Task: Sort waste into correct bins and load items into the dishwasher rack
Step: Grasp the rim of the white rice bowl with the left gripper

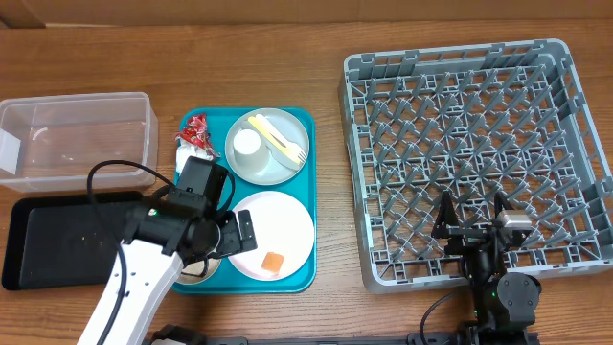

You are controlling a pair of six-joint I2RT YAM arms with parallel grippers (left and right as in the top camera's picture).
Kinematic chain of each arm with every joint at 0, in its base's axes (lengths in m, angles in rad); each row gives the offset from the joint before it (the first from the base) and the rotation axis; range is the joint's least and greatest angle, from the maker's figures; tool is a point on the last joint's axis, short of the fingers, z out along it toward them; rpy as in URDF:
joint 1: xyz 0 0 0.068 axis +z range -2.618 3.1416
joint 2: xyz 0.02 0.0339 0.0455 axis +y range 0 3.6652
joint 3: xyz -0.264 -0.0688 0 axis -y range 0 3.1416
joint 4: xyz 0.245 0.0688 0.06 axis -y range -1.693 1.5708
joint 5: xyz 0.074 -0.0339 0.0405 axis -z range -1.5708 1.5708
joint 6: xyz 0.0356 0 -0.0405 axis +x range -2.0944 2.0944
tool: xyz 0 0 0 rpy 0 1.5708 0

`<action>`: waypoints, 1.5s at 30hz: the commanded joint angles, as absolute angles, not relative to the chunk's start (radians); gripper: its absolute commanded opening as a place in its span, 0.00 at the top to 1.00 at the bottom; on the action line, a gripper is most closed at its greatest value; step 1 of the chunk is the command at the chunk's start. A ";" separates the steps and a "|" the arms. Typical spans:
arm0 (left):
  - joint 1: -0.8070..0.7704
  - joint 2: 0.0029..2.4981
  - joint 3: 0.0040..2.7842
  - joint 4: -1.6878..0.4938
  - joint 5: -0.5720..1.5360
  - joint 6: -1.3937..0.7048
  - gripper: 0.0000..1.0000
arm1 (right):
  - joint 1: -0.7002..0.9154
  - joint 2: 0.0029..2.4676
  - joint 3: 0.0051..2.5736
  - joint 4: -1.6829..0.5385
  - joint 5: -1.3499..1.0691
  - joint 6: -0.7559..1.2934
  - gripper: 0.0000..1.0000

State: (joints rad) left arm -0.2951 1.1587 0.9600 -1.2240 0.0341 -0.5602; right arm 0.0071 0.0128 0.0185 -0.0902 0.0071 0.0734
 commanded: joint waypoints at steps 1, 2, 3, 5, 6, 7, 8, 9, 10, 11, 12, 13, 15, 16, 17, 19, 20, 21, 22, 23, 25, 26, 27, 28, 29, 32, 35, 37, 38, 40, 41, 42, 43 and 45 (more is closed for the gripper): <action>-0.300 1.201 0.917 -1.204 0.000 -0.603 0.00 | 0.004 0.004 0.008 -0.084 0.013 0.067 0.00; -0.300 1.212 0.912 -1.198 0.001 -0.615 0.00 | 0.004 0.004 0.008 -0.084 0.013 0.067 0.00; -0.300 1.223 0.910 -1.193 0.000 -0.622 0.00 | 0.004 0.004 0.008 -0.084 0.013 0.067 0.00; -0.300 1.245 0.911 -1.182 -0.006 -0.621 0.00 | 0.004 0.004 0.008 -0.084 0.013 0.067 0.00; -0.300 1.257 0.910 -1.180 -0.010 -0.621 0.00 | 0.004 0.004 0.008 -0.084 0.013 0.067 0.00; -0.300 1.266 0.910 -1.179 -0.009 -0.622 0.00 | 0.004 0.004 0.008 -0.084 0.013 0.067 0.00; -0.300 1.275 0.910 -1.176 -0.007 -0.622 0.00 | 0.004 0.004 0.008 -0.084 0.013 0.067 0.00; -0.300 1.288 0.908 -1.173 -0.001 -0.624 0.00 | 0.004 0.004 0.008 -0.084 0.013 0.067 0.00; -0.300 1.300 0.904 -1.171 0.004 -0.624 0.00 | 0.004 0.004 0.008 -0.084 0.013 0.067 0.00; -0.300 1.311 0.899 -1.170 0.012 -0.623 0.00 | 0.004 0.004 0.008 -0.084 0.013 0.067 0.00; -0.300 1.322 0.892 -1.165 0.021 -0.619 0.00 | 0.004 0.004 0.008 -0.084 0.013 0.067 0.00; -0.300 1.333 0.886 -1.158 0.032 -0.613 0.00 | 0.004 0.004 0.008 -0.084 0.013 0.067 0.00; -0.300 1.354 0.874 -1.142 0.052 -0.601 0.00 | 0.004 0.004 0.008 -0.084 0.013 0.067 0.00; -0.302 1.367 0.868 -1.135 0.052 -0.601 0.00 | 0.004 0.004 0.008 -0.084 0.013 0.067 0.00; -0.302 1.376 0.864 -1.129 0.046 -0.588 0.00 | 0.004 0.004 0.008 -0.084 0.013 0.067 0.00; -0.297 1.384 0.857 -1.114 0.036 -0.564 0.00 | 0.004 0.004 0.008 -0.084 0.013 0.067 0.00; -0.292 1.386 0.852 -1.109 0.035 -0.563 0.00 | 0.004 0.004 0.008 -0.084 0.013 0.067 0.00; -0.285 1.386 0.850 -1.106 0.035 -0.563 0.00 | 0.004 0.004 0.008 -0.084 0.013 0.067 0.00; -0.278 1.386 0.847 -1.103 0.035 -0.563 0.04 | 0.004 0.004 0.008 -0.084 0.013 0.067 0.00; -0.271 1.386 0.846 -1.102 0.038 -0.561 0.07 | 0.004 0.004 0.008 -0.084 0.013 0.067 0.00; -0.258 1.386 0.843 -1.097 0.043 -0.561 0.15 | 0.004 0.004 0.008 -0.084 0.013 0.067 0.00; -0.253 1.386 0.842 -1.093 0.046 -0.561 0.17 | 0.004 0.004 0.008 -0.084 0.013 0.067 0.00; -0.245 1.386 0.838 -1.086 0.045 -0.560 0.17 | 0.004 0.004 0.008 -0.084 0.013 0.067 0.00; -0.242 1.386 0.832 -1.078 0.045 -0.560 0.16 | 0.004 0.004 0.008 -0.084 0.013 0.067 0.00; -0.242 1.386 0.822 -1.067 0.048 -0.561 0.15 | 0.004 0.004 0.008 -0.084 0.013 0.067 0.00; -0.242 1.386 0.785 -1.023 0.083 -0.557 0.13 | 0.004 0.004 0.008 -0.084 0.013 0.067 0.00; -0.242 1.386 0.741 -0.972 0.104 -0.553 0.13 | 0.004 0.004 0.008 -0.084 0.013 0.067 0.00; -0.242 1.386 0.734 -0.966 0.098 -0.553 0.13 | 0.004 0.004 0.008 -0.084 0.013 0.067 0.00; -0.242 1.386 0.734 -0.966 0.096 -0.553 0.13 | 0.004 0.004 0.008 -0.084 0.013 0.067 0.00; -0.242 1.386 0.734 -0.964 0.093 -0.552 0.14 | 0.004 0.004 0.008 -0.084 0.013 0.067 0.00; -0.242 1.386 0.734 -0.963 0.093 -0.548 0.17 | 0.004 0.004 0.008 -0.084 0.013 0.067 0.00; -0.242 1.386 0.734 -0.962 0.091 -0.545 0.20 | 0.004 0.004 0.008 -0.084 0.013 0.067 0.00; -0.242 1.386 0.734 -0.963 0.083 -0.545 0.24 | 0.004 0.004 0.008 -0.084 0.013 0.067 0.00; -0.241 1.386 0.734 -0.965 0.060 -0.545 0.36 | 0.004 0.004 0.008 -0.084 0.013 0.067 0.00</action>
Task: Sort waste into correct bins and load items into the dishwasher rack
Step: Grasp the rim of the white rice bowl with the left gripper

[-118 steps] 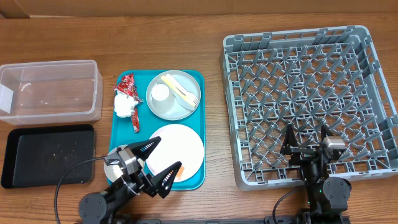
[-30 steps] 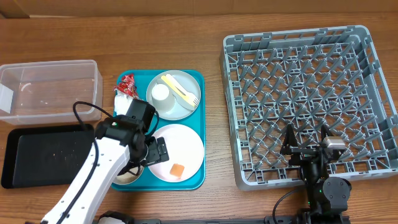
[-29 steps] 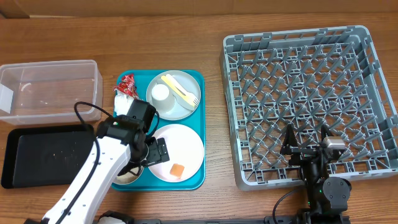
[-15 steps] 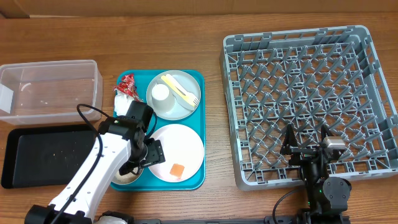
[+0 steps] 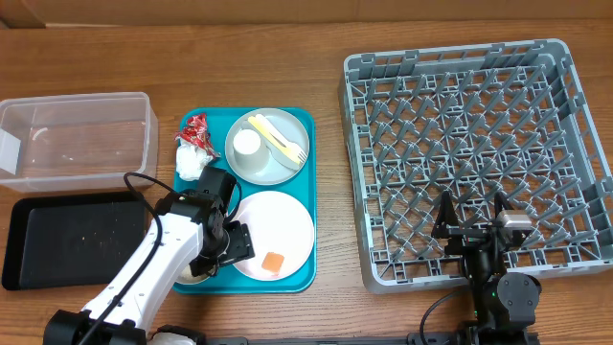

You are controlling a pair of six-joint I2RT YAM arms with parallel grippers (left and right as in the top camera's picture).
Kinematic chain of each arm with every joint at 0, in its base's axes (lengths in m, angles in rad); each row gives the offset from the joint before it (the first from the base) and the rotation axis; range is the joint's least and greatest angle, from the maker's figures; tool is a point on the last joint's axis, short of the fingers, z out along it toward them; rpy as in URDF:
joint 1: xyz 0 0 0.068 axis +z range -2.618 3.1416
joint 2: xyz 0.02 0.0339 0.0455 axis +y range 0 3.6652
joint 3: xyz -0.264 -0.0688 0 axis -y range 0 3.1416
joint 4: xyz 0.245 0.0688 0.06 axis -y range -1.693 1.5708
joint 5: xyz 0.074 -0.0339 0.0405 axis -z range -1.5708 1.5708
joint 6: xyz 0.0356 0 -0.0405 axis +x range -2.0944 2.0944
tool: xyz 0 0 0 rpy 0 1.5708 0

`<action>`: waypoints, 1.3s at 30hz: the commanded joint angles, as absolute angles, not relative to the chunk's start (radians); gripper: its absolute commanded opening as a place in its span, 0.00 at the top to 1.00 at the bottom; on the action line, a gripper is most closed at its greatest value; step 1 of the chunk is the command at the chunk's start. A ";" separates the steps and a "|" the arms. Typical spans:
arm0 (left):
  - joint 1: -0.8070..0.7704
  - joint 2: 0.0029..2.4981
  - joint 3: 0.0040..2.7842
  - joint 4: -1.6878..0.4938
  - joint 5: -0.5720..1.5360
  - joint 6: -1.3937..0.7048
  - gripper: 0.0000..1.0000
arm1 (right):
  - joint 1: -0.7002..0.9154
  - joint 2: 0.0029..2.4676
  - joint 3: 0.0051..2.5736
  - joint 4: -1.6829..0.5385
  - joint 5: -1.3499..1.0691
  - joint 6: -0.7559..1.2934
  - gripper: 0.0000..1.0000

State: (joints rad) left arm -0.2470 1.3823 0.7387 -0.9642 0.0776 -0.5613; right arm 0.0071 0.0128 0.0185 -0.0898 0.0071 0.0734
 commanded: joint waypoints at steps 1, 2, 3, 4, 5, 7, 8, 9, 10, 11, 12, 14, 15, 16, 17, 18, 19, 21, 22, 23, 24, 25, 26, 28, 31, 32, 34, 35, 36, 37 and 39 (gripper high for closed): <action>-0.241 1.386 0.734 -0.966 0.053 -0.545 0.39 | 0.004 0.004 0.008 -0.084 0.013 0.067 0.00; -0.241 1.386 0.734 -0.967 0.050 -0.546 0.40 | 0.004 0.004 0.008 -0.084 0.013 0.067 0.00; -0.241 1.386 0.734 -0.968 0.049 -0.545 0.41 | 0.004 0.004 0.008 -0.084 0.013 0.067 0.00; -0.241 1.386 0.734 -0.968 0.049 -0.545 0.46 | 0.004 0.004 0.008 -0.084 0.013 0.067 0.00; -0.241 1.386 0.734 -0.968 0.049 -0.546 0.50 | 0.004 0.004 0.008 -0.084 0.013 0.067 0.00; -0.241 1.386 0.734 -0.966 0.047 -0.545 0.51 | 0.004 0.004 0.008 -0.084 0.013 0.067 0.00; -0.241 1.386 0.734 -0.963 0.040 -0.545 0.51 | 0.004 0.004 0.008 -0.084 0.013 0.067 0.00; -0.241 1.386 0.734 -0.961 0.033 -0.546 0.52 | 0.004 0.004 0.008 -0.084 0.013 0.067 0.00; -0.241 1.386 0.734 -0.959 0.029 -0.546 0.52 | 0.004 0.004 0.008 -0.084 0.013 0.067 0.00; -0.241 1.386 0.734 -0.958 0.026 -0.546 0.55 | 0.004 0.004 0.008 -0.084 0.013 0.067 0.00; -0.241 1.386 0.734 -0.958 0.026 -0.546 0.57 | 0.004 0.004 0.008 -0.084 0.013 0.067 0.00; -0.241 1.386 0.734 -0.958 0.026 -0.546 0.63 | 0.004 0.004 0.008 -0.084 0.013 0.067 0.00; -0.241 1.386 0.734 -0.958 0.025 -0.546 0.64 | 0.004 0.004 0.008 -0.084 0.013 0.067 0.00; -0.241 1.386 0.734 -0.956 0.021 -0.546 0.64 | 0.004 0.004 0.008 -0.084 0.013 0.067 0.00; -0.241 1.386 0.734 -0.956 0.017 -0.546 0.66 | 0.004 0.004 0.008 -0.084 0.013 0.067 0.00; -0.241 1.386 0.734 -0.956 0.013 -0.546 0.68 | 0.004 0.004 0.008 -0.084 0.013 0.067 0.00; -0.241 1.386 0.734 -0.956 0.010 -0.546 0.68 | 0.004 0.004 0.008 -0.084 0.013 0.067 0.00; -0.241 1.386 0.734 -0.956 0.010 -0.546 0.72 | 0.004 0.004 0.008 -0.084 0.013 0.067 0.00; -0.241 1.386 0.734 -0.956 0.010 -0.546 0.74 | 0.004 0.004 0.008 -0.084 0.013 0.067 0.00; -0.241 1.386 0.734 -0.956 0.008 -0.546 0.75 | 0.004 0.004 0.008 -0.084 0.013 0.067 0.00; -0.241 1.386 0.734 -0.956 0.006 -0.546 0.76 | 0.004 0.004 0.008 -0.084 0.013 0.067 0.00; -0.241 1.386 0.734 -0.956 -0.001 -0.546 0.78 | 0.004 0.004 0.008 -0.084 0.013 0.067 0.00; -0.241 1.386 0.734 -0.957 -0.004 -0.546 0.78 | 0.004 0.004 0.008 -0.084 0.013 0.067 0.00; -0.241 1.386 0.734 -0.962 -0.008 -0.546 0.78 | 0.004 0.004 0.008 -0.084 0.013 0.067 0.00; -0.241 1.386 0.734 -0.969 -0.013 -0.545 0.84 | 0.004 0.004 0.008 -0.084 0.013 0.067 0.00; -0.241 1.386 0.734 -0.971 -0.015 -0.546 0.87 | 0.004 0.004 0.008 -0.084 0.013 0.067 0.00; -0.241 1.386 0.734 -0.971 -0.015 -0.546 0.93 | 0.004 0.004 0.008 -0.084 0.013 0.067 0.00; -0.241 1.386 0.734 -0.971 -0.015 -0.546 0.96 | 0.004 0.004 0.008 -0.084 0.013 0.067 0.00; -0.241 1.386 0.735 -0.971 -0.015 -0.546 0.96 | 0.004 0.004 0.008 -0.084 0.013 0.067 0.00; -0.241 1.386 0.735 -0.971 -0.015 -0.546 0.96 | 0.004 0.004 0.008 -0.084 0.013 0.067 0.00; -0.241 1.385 0.738 -0.978 -0.015 -0.546 0.96 | 0.004 0.004 0.008 -0.084 0.013 0.067 0.00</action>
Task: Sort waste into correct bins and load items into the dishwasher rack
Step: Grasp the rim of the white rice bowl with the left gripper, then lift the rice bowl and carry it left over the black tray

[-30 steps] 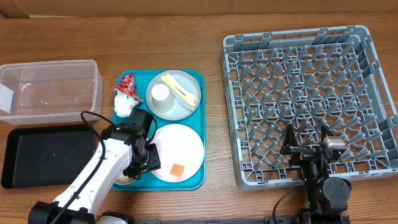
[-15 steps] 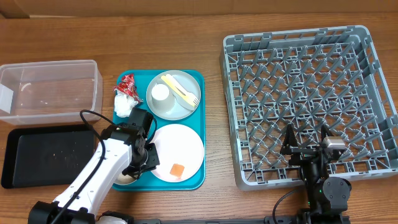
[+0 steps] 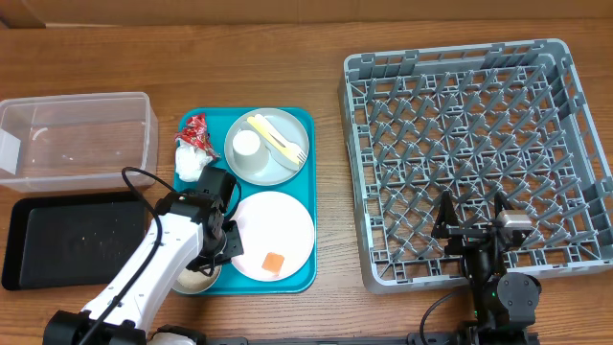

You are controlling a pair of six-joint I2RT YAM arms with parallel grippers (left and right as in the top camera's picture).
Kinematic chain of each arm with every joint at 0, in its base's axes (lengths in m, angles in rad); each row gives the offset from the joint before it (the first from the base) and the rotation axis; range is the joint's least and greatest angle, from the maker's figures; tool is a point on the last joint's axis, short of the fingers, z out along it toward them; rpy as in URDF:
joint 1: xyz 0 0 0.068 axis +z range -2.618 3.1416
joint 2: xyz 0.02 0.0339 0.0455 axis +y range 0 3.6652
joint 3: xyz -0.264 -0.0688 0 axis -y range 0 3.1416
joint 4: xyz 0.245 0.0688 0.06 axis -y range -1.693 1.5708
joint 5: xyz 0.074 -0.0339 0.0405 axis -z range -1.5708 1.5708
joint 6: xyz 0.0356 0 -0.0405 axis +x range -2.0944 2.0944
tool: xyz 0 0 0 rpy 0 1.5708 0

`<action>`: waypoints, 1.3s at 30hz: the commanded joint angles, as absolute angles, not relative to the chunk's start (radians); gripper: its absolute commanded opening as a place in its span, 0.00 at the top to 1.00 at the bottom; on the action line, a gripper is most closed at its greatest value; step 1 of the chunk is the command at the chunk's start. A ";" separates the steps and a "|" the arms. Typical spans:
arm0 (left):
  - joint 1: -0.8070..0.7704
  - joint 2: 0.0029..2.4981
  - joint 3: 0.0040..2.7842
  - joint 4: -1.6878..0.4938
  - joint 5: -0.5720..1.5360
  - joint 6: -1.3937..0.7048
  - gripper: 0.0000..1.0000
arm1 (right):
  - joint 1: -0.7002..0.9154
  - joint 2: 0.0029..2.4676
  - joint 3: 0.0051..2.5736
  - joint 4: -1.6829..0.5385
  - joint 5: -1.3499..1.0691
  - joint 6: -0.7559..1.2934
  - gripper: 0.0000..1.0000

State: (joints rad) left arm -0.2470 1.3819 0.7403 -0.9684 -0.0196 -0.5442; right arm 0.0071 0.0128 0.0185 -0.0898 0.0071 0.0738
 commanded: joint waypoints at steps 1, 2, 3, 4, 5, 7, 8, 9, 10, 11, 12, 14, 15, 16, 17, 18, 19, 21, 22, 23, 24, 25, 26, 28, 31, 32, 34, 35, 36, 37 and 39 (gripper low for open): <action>-0.241 1.386 0.742 -0.985 -0.015 -0.546 0.96 | 0.004 0.004 0.008 -0.084 0.013 0.067 0.00; -0.241 1.386 0.747 -0.993 -0.015 -0.546 0.96 | 0.004 0.004 0.008 -0.084 0.013 0.067 0.00; -0.241 1.385 0.753 -1.002 -0.015 -0.546 0.96 | 0.004 0.004 0.008 -0.084 0.013 0.067 0.00; -0.241 1.385 0.764 -1.015 -0.017 -0.546 0.96 | 0.004 0.004 0.008 -0.084 0.013 0.067 0.00; -0.241 1.385 0.775 -1.026 -0.019 -0.546 0.96 | 0.004 0.004 0.008 -0.084 0.013 0.067 0.00; -0.241 1.385 0.809 -1.061 -0.028 -0.546 0.96 | 0.004 0.004 0.008 -0.084 0.013 0.067 0.00; -0.241 1.385 0.833 -1.083 -0.034 -0.546 0.96 | 0.004 0.004 0.008 -0.084 0.013 0.067 0.00; -0.241 1.385 0.858 -1.106 -0.037 -0.546 0.96 | 0.004 0.004 0.008 -0.084 0.013 0.067 0.00; -0.241 1.385 0.886 -1.127 -0.037 -0.546 0.96 | 0.004 0.004 0.008 -0.084 0.013 0.067 0.00; -0.241 1.385 0.914 -1.148 -0.035 -0.546 0.96 | 0.004 0.004 0.008 -0.084 0.013 0.067 0.00; -0.241 1.384 0.945 -1.169 -0.033 -0.546 0.96 | 0.004 0.004 0.008 -0.084 0.013 0.067 0.00; -0.241 1.382 1.010 -1.213 -0.035 -0.545 0.96 | 0.004 0.004 0.008 -0.084 0.013 0.067 0.00; -0.241 1.380 1.044 -1.232 -0.035 -0.537 0.96 | 0.004 0.004 0.008 -0.084 0.013 0.067 0.00; -0.241 1.378 1.072 -1.246 -0.035 -0.530 0.96 | 0.004 0.004 0.008 -0.084 0.013 0.067 0.00; -0.241 1.375 1.106 -1.262 -0.035 -0.527 0.96 | 0.004 0.004 0.008 -0.084 0.013 0.067 0.00; -0.241 1.372 1.139 -1.275 -0.034 -0.522 0.96 | 0.004 0.004 0.008 -0.084 0.013 0.067 0.00; -0.241 1.371 1.156 -1.283 -0.035 -0.522 0.96 | 0.004 0.004 0.008 -0.084 0.013 0.067 0.00; -0.236 1.364 1.203 -1.301 -0.034 -0.515 0.96 | 0.004 0.004 0.008 -0.084 0.013 0.067 0.00; -0.224 1.358 1.233 -1.313 -0.033 -0.509 0.96 | 0.004 0.004 0.008 -0.084 0.013 0.067 0.00; -0.213 1.353 1.250 -1.316 -0.032 -0.497 0.96 | 0.004 0.004 0.008 -0.084 0.013 0.067 0.00; -0.198 1.348 1.264 -1.317 -0.033 -0.488 0.96 | 0.004 0.004 0.008 -0.084 0.013 0.067 0.00; -0.162 1.336 1.280 -1.315 -0.033 -0.473 0.96 | 0.004 0.004 0.008 -0.084 0.013 0.067 0.00; -0.138 1.329 1.285 -1.314 -0.032 -0.471 0.96 | 0.004 0.004 0.008 -0.084 0.013 0.067 0.00; -0.070 1.313 1.287 -1.312 -0.017 -0.461 0.96 | 0.004 0.004 0.008 -0.084 0.013 0.067 0.00; 0.061 1.299 1.287 -1.308 0.103 -0.381 0.96 | 0.004 0.004 0.008 -0.084 0.013 0.067 0.00; 0.100 1.298 1.287 -1.304 0.145 -0.354 0.96 | 0.004 0.004 0.008 -0.084 0.013 0.067 0.00; 0.211 1.298 1.287 -1.286 0.238 -0.304 0.96 | 0.004 0.004 0.008 -0.084 0.013 0.067 0.00; 0.261 1.298 1.287 -1.277 0.266 -0.292 0.96 | 0.004 0.004 0.008 -0.084 0.013 0.067 0.00; 0.300 1.298 1.287 -1.270 0.286 -0.290 0.96 | 0.004 0.004 0.008 -0.084 0.013 0.067 0.00; 0.340 1.298 1.287 -1.265 0.301 -0.286 0.96 | 0.004 0.004 0.008 -0.084 0.013 0.067 0.00; 0.426 1.299 1.287 -1.253 0.347 -0.261 0.96 | 0.004 0.004 0.008 -0.084 0.013 0.067 0.00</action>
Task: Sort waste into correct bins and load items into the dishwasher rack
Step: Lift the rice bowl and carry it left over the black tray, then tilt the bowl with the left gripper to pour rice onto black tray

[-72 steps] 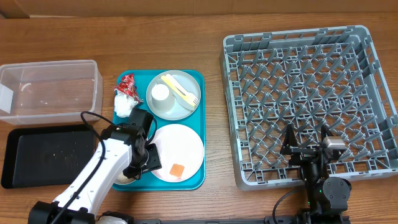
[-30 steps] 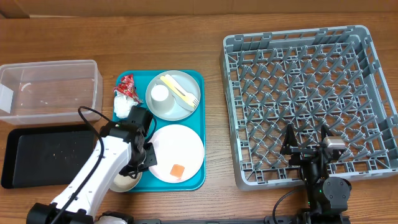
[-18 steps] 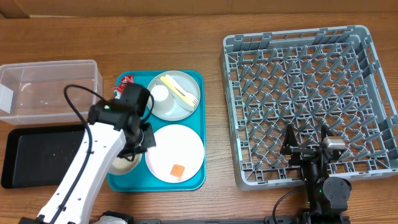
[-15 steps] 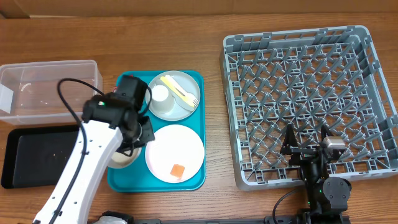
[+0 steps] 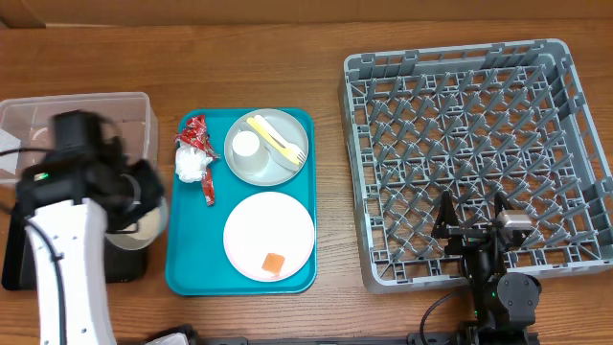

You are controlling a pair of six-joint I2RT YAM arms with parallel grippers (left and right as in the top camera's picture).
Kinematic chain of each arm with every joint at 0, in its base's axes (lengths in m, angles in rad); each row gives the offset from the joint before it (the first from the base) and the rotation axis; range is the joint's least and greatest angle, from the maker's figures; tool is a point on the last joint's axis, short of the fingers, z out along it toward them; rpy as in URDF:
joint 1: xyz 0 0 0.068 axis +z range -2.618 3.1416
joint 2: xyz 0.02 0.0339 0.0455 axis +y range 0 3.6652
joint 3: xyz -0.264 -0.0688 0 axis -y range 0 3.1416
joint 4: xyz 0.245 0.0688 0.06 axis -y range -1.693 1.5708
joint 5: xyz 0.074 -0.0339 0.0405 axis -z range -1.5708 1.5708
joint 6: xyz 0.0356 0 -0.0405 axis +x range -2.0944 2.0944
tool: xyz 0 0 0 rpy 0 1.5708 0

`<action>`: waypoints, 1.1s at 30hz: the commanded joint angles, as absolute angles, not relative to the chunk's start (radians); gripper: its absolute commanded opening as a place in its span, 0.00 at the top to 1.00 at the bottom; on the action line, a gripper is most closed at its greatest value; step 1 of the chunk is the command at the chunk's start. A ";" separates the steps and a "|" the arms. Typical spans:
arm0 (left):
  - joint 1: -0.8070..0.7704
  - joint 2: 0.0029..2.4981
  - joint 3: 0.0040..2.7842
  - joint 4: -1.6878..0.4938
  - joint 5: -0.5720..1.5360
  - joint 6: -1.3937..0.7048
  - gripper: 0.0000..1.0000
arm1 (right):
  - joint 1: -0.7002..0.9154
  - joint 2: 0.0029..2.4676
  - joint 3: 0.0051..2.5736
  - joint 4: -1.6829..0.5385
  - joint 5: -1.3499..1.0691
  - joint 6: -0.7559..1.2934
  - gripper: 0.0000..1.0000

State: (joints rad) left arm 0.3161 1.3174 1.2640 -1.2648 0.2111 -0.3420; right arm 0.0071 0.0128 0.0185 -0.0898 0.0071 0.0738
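Note:
My left gripper [image 5: 134, 206] is blurred over the right end of the black bin [image 5: 19, 259]. It is shut on a round beige-grey bowl [image 5: 142, 222], held tilted. On the teal tray [image 5: 182, 278] lie a white plate [image 5: 269, 230] with an orange scrap [image 5: 274, 263] and a grey plate [image 5: 278, 168] carrying a white cup [image 5: 247, 143] and a pale fork [image 5: 280, 140]. A red wrapper [image 5: 196, 129] and a crumpled white napkin [image 5: 192, 165] lie there too. My right gripper [image 5: 471, 228] stands open at the front edge of the grey dishwasher rack [image 5: 479, 115].
A clear plastic bin [image 5: 29, 115] stands at the back left, just behind the black bin. The rack fills the right half of the wooden table. The left arm's white link [image 5: 57, 278] crosses over the black bin.
My left gripper has moved from the tray's front-left corner to over the black bin, with the bowl in it. That corner of the tray is now bare. The right arm has not moved.
The left gripper was over the bowl at the tray's front-left corner, then lower at it, then close on its rim. Now it holds the bowl over the black bin. The right gripper stayed open at the rack throughout.

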 commanded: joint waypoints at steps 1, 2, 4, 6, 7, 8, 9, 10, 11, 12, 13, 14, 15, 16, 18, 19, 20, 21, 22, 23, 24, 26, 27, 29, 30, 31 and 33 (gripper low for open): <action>0.467 1.300 1.287 -1.248 0.370 -0.252 0.96 | 0.004 0.004 0.008 -0.084 0.013 0.067 0.00; 0.506 1.301 1.287 -1.244 0.394 -0.242 0.96 | 0.004 0.004 0.008 -0.084 0.013 0.067 0.00; 0.573 1.301 1.286 -1.235 0.422 -0.234 0.96 | 0.004 0.004 0.008 -0.084 0.013 0.067 0.00; 0.661 1.301 1.285 -1.213 0.436 -0.235 0.96 | 0.004 0.004 0.008 -0.084 0.013 0.067 0.00; 0.691 1.302 1.285 -1.205 0.443 -0.235 0.96 | 0.004 0.004 0.008 -0.084 0.013 0.067 0.00; 0.715 1.302 1.285 -1.197 0.453 -0.234 0.96 | 0.004 0.004 0.008 -0.084 0.013 0.067 0.00; 0.736 1.302 1.284 -1.187 0.467 -0.230 0.96 | 0.004 0.004 0.008 -0.084 0.013 0.067 0.00; 0.759 1.302 1.282 -1.169 0.486 -0.228 0.96 | 0.004 0.004 0.008 -0.084 0.013 0.067 0.00; 0.786 1.302 1.277 -1.150 0.518 -0.224 0.96 | 0.004 0.004 0.008 -0.084 0.013 0.067 0.00; 0.804 1.302 1.272 -1.138 0.538 -0.224 0.96 | 0.004 0.004 0.008 -0.084 0.013 0.067 0.00; 0.825 1.302 1.261 -1.119 0.572 -0.223 0.96 | 0.004 0.004 0.008 -0.084 0.013 0.067 0.00; 0.841 1.302 1.243 -1.096 0.597 -0.222 0.96 | 0.004 0.004 0.008 -0.084 0.013 0.067 0.00; 0.849 1.302 1.226 -1.077 0.617 -0.218 0.96 | 0.004 0.004 0.008 -0.084 0.013 0.067 0.00; 0.854 1.302 1.209 -1.061 0.638 -0.211 0.96 | 0.004 0.004 0.008 -0.084 0.013 0.067 0.00; 0.863 1.302 1.161 -1.011 0.681 -0.209 0.96 | 0.004 0.004 0.008 -0.084 0.013 0.067 0.00; 0.869 1.302 1.135 -0.977 0.706 -0.209 0.96 | 0.004 0.004 0.008 -0.084 0.013 0.067 0.00; 0.875 1.303 1.110 -0.941 0.722 -0.209 0.96 | 0.004 0.004 0.008 -0.084 0.013 0.067 0.00; 0.882 1.303 1.086 -0.904 0.736 -0.210 0.96 | 0.004 0.004 0.008 -0.084 0.013 0.067 0.00; 0.891 1.302 1.066 -0.876 0.754 -0.211 0.96 | 0.004 0.004 0.008 -0.084 0.013 0.067 0.00; 0.900 1.303 1.049 -0.856 0.769 -0.214 0.96 | 0.004 0.004 0.008 -0.084 0.013 0.067 0.00; 0.909 1.303 1.035 -0.841 0.789 -0.213 0.96 | 0.004 0.004 0.008 -0.084 0.013 0.067 0.00; 0.929 1.304 1.014 -0.824 0.820 -0.213 0.96 | 0.004 0.004 0.008 -0.084 0.013 0.067 0.00; 0.937 1.304 1.005 -0.817 0.830 -0.213 0.96 | 0.004 0.004 0.008 -0.084 0.013 0.067 0.00; 0.961 1.304 0.987 -0.812 0.841 -0.212 0.96 | 0.004 0.004 0.008 -0.084 0.013 0.067 0.00; 0.978 1.304 0.976 -0.812 0.847 -0.207 0.96 | 0.004 0.004 0.008 -0.084 0.013 0.067 0.00; 0.991 1.304 0.968 -0.811 0.857 -0.198 0.96 | 0.004 0.004 0.008 -0.084 0.013 0.067 0.00; 1.029 1.304 0.944 -0.805 0.892 -0.174 0.96 | 0.004 0.004 0.008 -0.084 0.013 0.067 0.00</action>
State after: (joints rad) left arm 0.9848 1.3148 0.9768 -0.8139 0.8051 -0.2241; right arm 0.0071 0.0128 0.0185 -0.0895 0.0071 0.0734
